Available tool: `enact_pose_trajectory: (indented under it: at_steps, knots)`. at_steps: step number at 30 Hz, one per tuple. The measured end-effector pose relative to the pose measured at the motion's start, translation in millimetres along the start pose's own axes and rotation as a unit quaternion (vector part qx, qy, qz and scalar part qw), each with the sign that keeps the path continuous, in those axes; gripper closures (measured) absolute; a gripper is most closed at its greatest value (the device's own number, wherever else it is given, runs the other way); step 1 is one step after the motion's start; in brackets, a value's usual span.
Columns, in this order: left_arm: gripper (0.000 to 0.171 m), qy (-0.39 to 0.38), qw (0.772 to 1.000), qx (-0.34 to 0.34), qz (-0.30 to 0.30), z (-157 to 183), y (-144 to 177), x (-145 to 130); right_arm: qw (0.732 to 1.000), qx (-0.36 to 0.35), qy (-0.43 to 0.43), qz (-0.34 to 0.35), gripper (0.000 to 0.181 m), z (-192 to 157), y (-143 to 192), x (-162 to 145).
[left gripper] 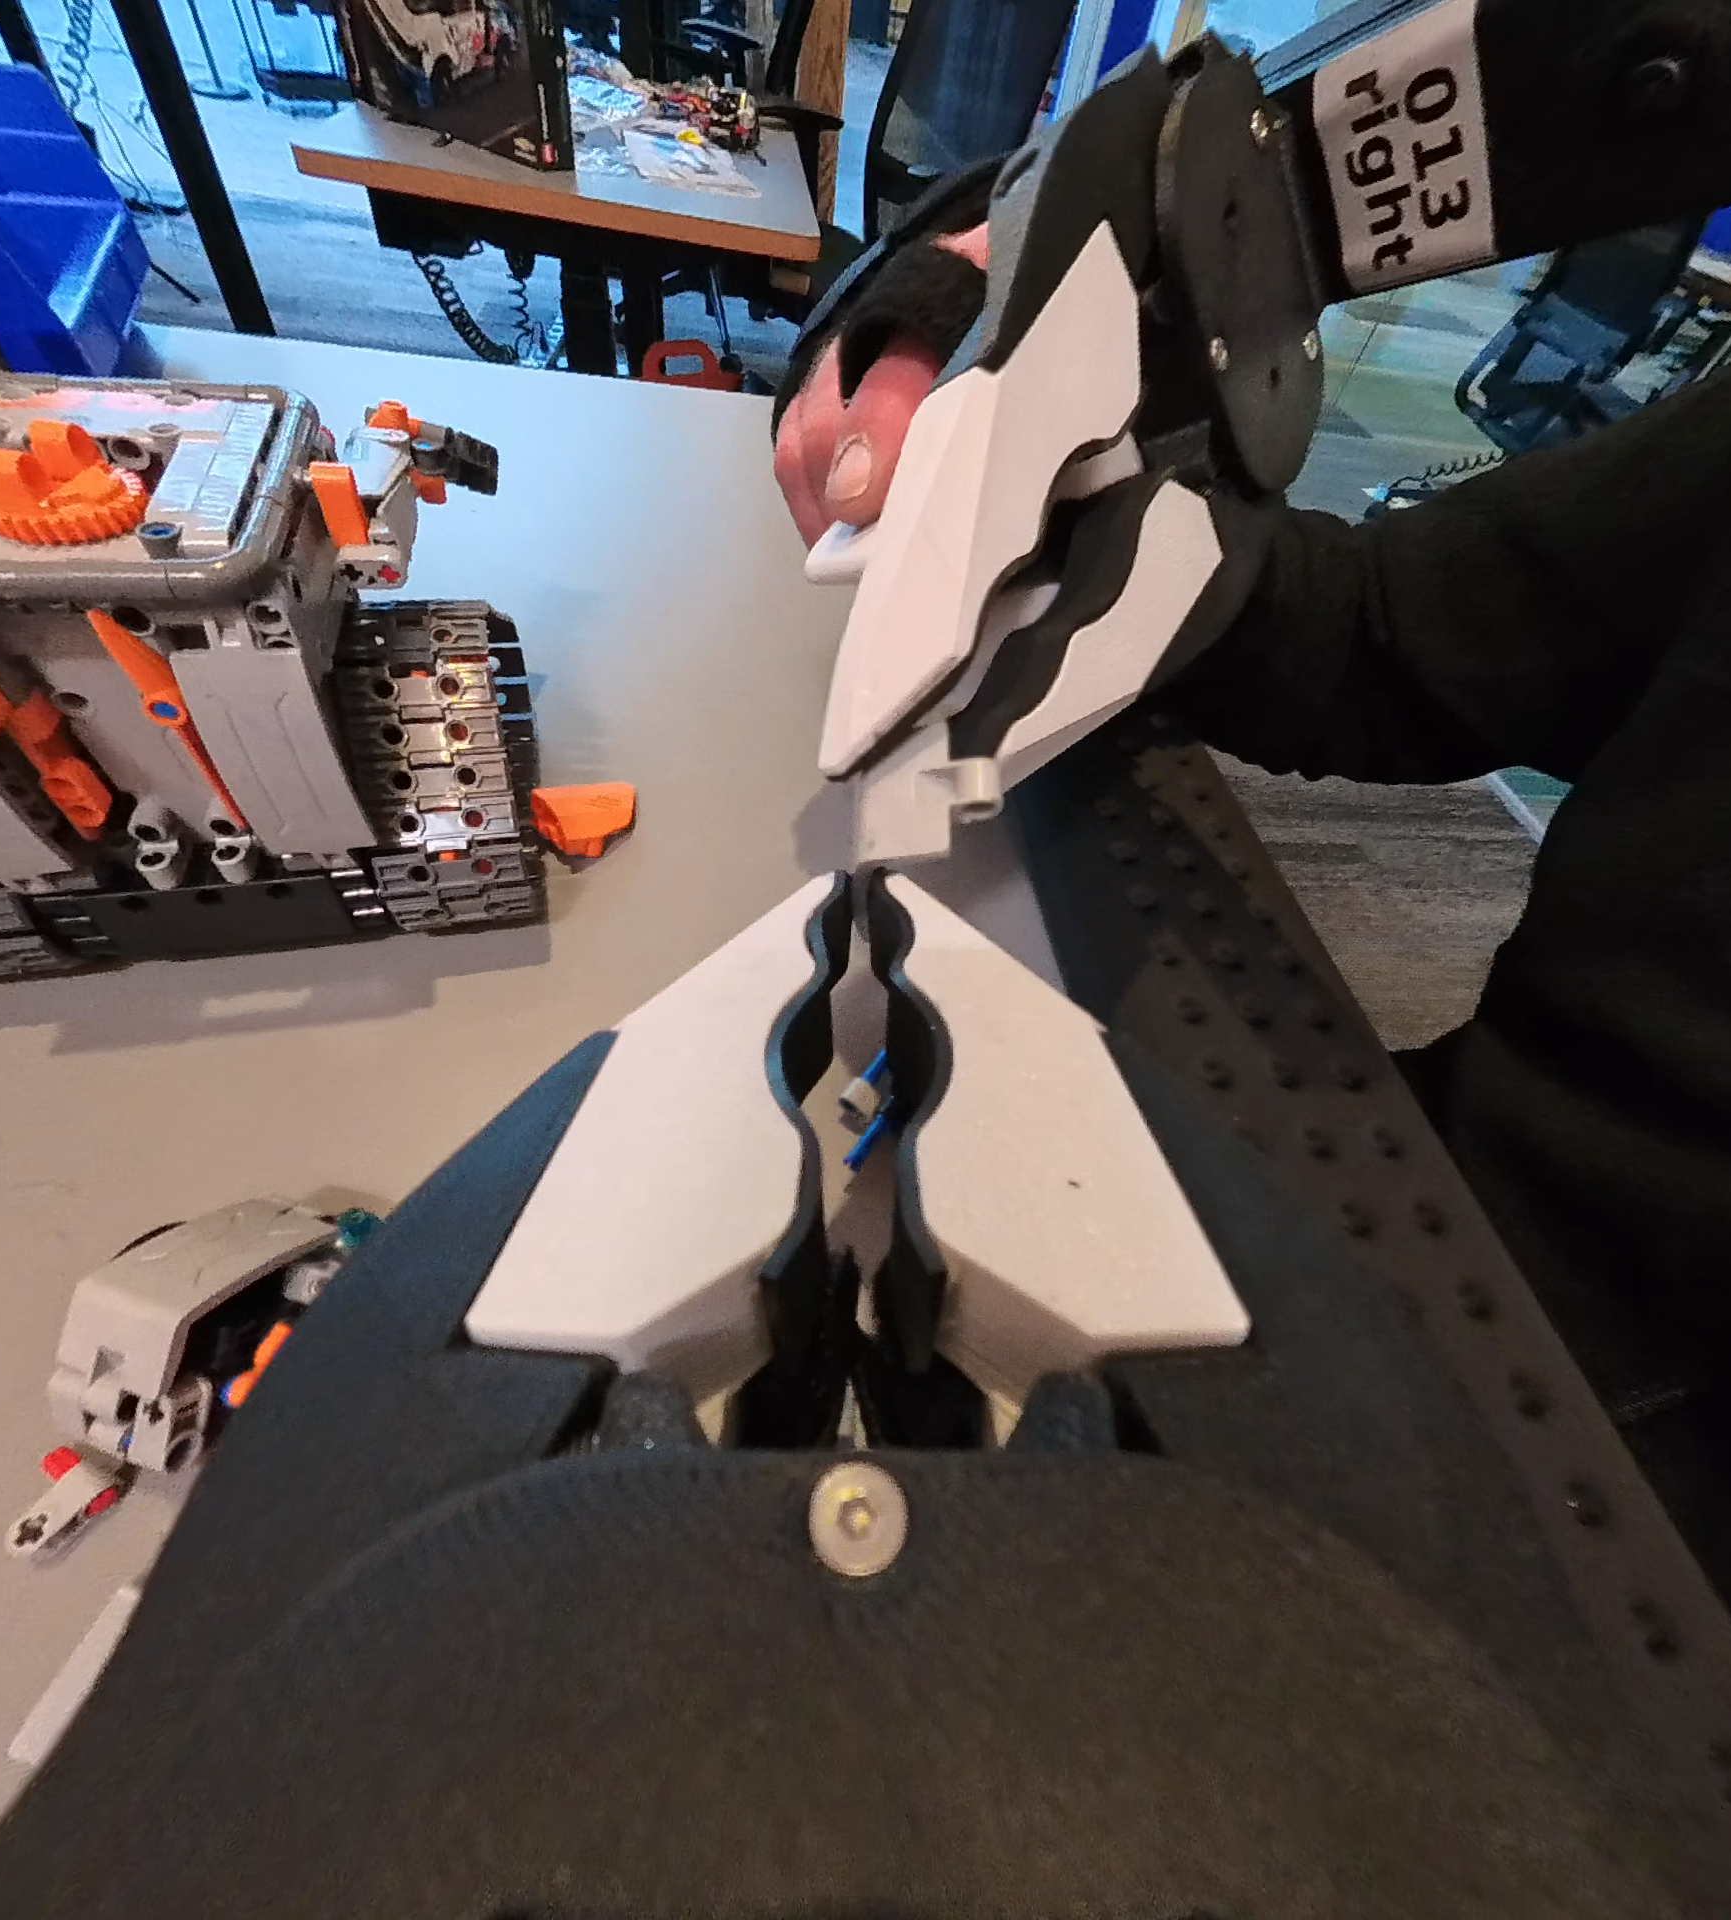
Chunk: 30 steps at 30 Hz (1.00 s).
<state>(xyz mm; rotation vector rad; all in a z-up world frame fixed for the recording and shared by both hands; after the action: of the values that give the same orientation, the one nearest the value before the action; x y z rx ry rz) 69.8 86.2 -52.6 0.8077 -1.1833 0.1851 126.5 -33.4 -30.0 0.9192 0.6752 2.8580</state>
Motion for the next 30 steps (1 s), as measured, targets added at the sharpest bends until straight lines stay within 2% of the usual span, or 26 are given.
enact_pose_trajectory:
  at_steps: [7, 15, 19, 21, 25, 28, 30]
  knots:
    - [0.171, -0.002, 1.0, -0.01, -0.002, 1.6, -2.0, 0.3, 0.999, 0.019, -0.032, 0.028, 0.173, 4.5, 4.6, -1.5]
    - [0.171, 0.072, 0.993, -0.087, -0.02, -1.4, -10.1, -8.6, 0.997, -0.01, 0.075, -0.016, 0.18, -12.7, 2.7, 3.0]
    - [0.169, 0.086, 0.992, -0.09, -0.031, -4.6, -15.5, -12.4, 0.998, 0.018, 0.044, -0.031, 0.181, -11.8, -0.5, -3.2]
    - [0.156, 0.083, 0.992, -0.087, -0.048, -4.7, -15.7, -13.7, 0.999, 0.028, 0.02, -0.031, 0.181, -8.0, -0.7, -7.4]
    - [0.13, 0.006, 0.992, -0.049, -0.118, 4.9, -12.3, -18.1, 0.998, 0.037, -0.038, -0.034, 0.181, 4.4, 1.0, -21.7]
    - [0.126, -0.09, 0.981, -0.026, -0.172, 25.5, -14.5, -20.8, 0.996, 0.044, -0.064, -0.038, 0.181, 9.4, 2.0, -30.9]
    - [0.126, -0.162, 0.961, 0.018, -0.223, 34.4, -19.9, -26.9, 0.996, 0.048, -0.069, -0.042, 0.181, 10.1, 1.7, -33.8]
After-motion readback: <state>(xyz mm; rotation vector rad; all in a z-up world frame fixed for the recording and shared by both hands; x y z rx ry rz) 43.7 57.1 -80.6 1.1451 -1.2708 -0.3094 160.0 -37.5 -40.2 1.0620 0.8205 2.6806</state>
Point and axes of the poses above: each gripper's, where its closed fingertips meet, y back along the fingers, x out of its top, z = x × y across the jaws, the point moved 8 cm from there along y, back along the fingers, and after that the axes turned 9 degrees about -z, right-handed, at the moved point
